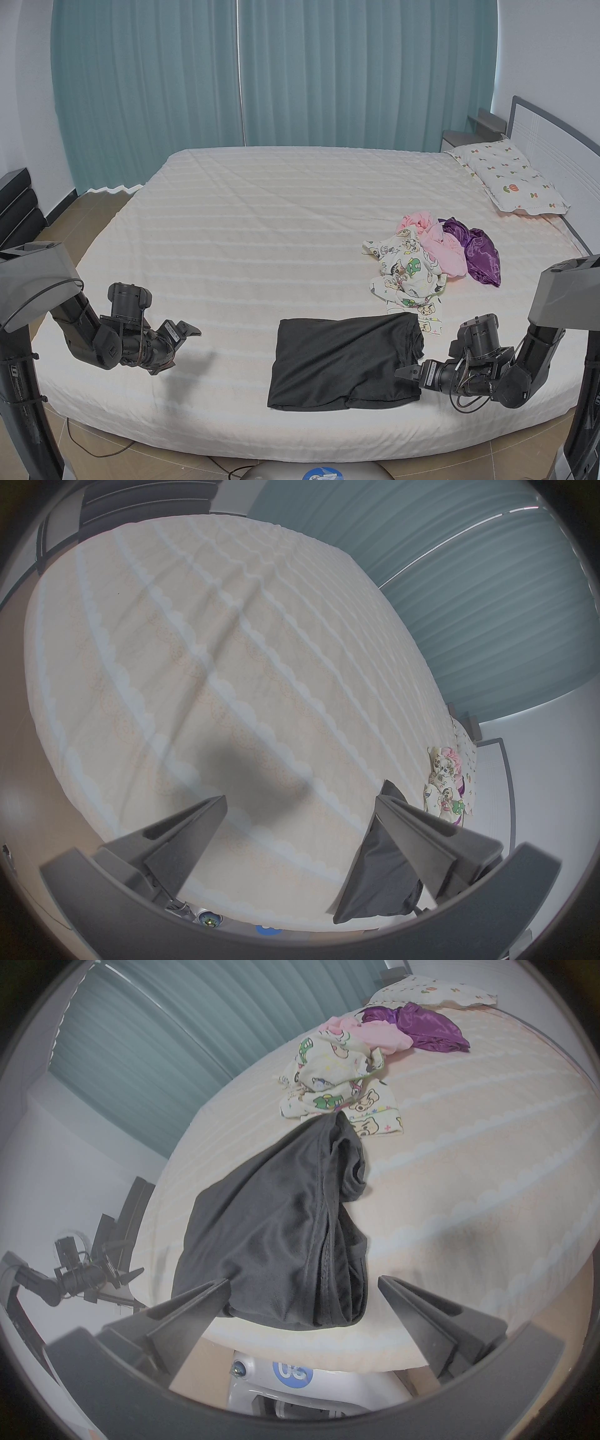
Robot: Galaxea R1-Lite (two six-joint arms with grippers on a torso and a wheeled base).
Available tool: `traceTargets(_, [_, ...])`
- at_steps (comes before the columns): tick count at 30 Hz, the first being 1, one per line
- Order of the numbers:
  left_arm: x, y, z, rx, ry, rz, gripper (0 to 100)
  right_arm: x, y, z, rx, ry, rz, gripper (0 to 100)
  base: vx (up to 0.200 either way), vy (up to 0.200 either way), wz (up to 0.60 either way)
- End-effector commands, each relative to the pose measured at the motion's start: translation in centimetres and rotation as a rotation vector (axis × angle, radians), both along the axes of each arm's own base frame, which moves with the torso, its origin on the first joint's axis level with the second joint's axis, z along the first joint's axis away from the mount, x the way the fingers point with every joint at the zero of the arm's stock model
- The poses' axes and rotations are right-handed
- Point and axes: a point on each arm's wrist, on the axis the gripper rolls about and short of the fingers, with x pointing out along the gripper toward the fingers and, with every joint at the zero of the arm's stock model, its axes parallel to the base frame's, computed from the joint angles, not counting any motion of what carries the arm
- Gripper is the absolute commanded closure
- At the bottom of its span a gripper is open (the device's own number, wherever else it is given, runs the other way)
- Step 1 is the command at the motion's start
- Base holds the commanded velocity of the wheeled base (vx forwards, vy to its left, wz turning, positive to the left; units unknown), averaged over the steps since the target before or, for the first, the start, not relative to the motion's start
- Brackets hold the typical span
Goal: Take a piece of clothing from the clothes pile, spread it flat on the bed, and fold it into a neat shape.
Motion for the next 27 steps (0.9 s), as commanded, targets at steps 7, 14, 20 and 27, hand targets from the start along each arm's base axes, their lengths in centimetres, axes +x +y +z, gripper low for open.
traceTargets(7, [0.0, 0.0, 0.0, -0.001, 0.001, 0.001, 0, 0.1, 0.5, -1.3, -0.019, 0.031, 0.02, 0, 0.0, 0.0, 0.0])
traceTargets(14, [0.0, 0.0, 0.0, -0.001, 0.001, 0.001, 0, -0.3, 0.1, -1.6, -0.077, 0.031, 0.057, 100, 0.0, 0.0, 0.0])
traceTargets(20, [0.0, 0.0, 0.0, -0.001, 0.001, 0.001, 0, -1.3, -0.5, -1.6, -0.096, 0.055, 0.057, 100, 0.0, 0.0, 0.0])
traceTargets(27, [0.0, 0.0, 0.0, -0.002, 0.001, 0.0, 0, -2.1, -1.2, -0.7, -0.097, 0.045, 0.051, 100, 0.0, 0.0, 0.0])
